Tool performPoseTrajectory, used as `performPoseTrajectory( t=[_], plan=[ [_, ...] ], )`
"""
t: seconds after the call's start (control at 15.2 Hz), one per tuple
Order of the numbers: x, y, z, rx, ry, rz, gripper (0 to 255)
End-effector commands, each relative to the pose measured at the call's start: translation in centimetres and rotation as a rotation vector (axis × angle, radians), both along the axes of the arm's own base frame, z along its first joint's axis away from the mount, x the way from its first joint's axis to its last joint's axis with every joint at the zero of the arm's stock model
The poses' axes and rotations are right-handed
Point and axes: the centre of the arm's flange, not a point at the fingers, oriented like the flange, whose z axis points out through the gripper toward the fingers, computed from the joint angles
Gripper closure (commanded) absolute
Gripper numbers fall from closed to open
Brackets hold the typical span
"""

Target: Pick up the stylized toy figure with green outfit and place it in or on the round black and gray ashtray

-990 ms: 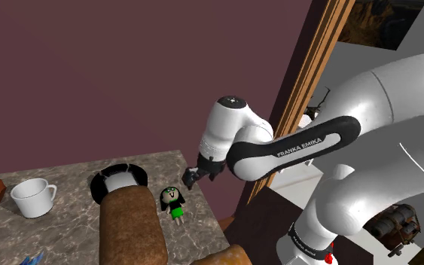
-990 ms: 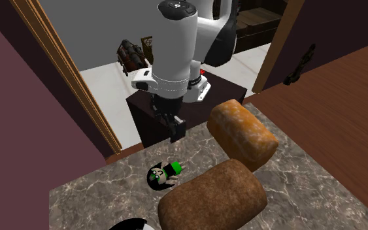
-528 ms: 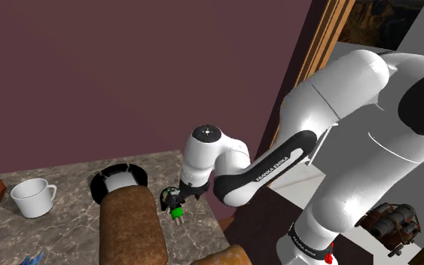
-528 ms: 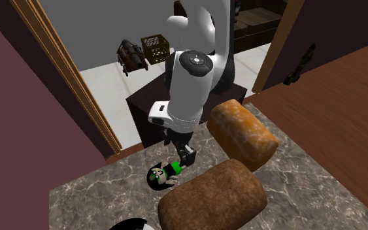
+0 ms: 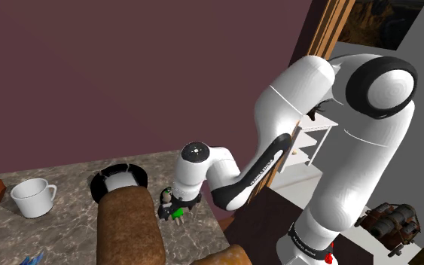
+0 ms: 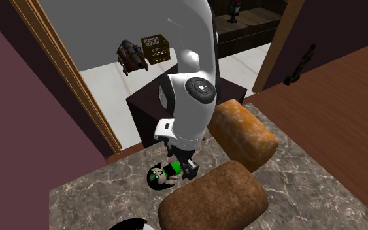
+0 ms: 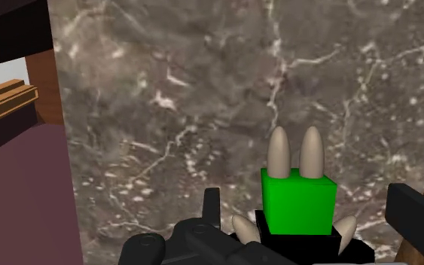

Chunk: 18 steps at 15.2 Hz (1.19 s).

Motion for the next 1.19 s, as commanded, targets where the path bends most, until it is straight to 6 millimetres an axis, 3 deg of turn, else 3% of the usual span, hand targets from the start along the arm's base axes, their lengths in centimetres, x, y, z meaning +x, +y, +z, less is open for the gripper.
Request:
performPoseTrajectory(
  t=[0.0,0.53,0.59,1.12],
  plan=[
    [0.16,-0.09,-1.27,-0.001,0.005,-0.003,0],
    [0.21,-0.12,-1.57,-0.001,0.005,-0.003,0],
    [0.21,-0.12,-1.56,-0.001,0.005,-0.003,255],
    [0.22,-0.11,-1.58,-0.001,0.005,-0.003,255]
  ],
)
